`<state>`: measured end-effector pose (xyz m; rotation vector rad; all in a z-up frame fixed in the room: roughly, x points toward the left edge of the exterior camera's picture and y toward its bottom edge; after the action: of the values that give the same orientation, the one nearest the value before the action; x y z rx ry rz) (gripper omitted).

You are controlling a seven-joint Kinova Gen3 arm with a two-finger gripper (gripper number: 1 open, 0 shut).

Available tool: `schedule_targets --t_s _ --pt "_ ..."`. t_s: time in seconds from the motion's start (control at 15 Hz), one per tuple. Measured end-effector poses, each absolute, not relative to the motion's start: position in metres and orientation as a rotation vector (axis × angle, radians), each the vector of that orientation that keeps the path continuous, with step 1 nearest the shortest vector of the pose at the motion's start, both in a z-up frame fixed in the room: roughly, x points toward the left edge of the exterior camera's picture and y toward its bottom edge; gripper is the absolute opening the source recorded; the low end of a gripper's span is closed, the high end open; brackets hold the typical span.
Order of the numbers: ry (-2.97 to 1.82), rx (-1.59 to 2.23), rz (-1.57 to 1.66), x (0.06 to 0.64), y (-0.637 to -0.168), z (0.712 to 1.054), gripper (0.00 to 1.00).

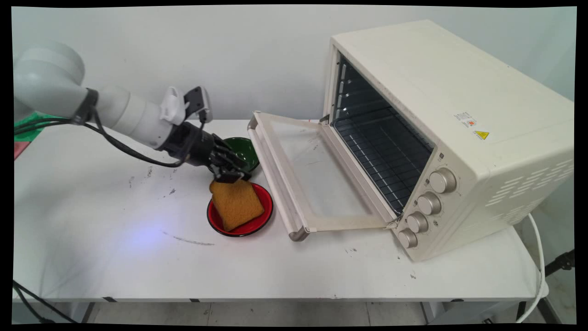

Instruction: Close the oven

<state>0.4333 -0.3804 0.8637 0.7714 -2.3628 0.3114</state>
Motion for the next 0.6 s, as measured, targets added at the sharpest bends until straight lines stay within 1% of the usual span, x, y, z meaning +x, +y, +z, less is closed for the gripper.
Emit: schedule_targets --t_s 0.6 --pt "-2.362 0.758 0.321 0.412 -0.401 0.842 0.00"
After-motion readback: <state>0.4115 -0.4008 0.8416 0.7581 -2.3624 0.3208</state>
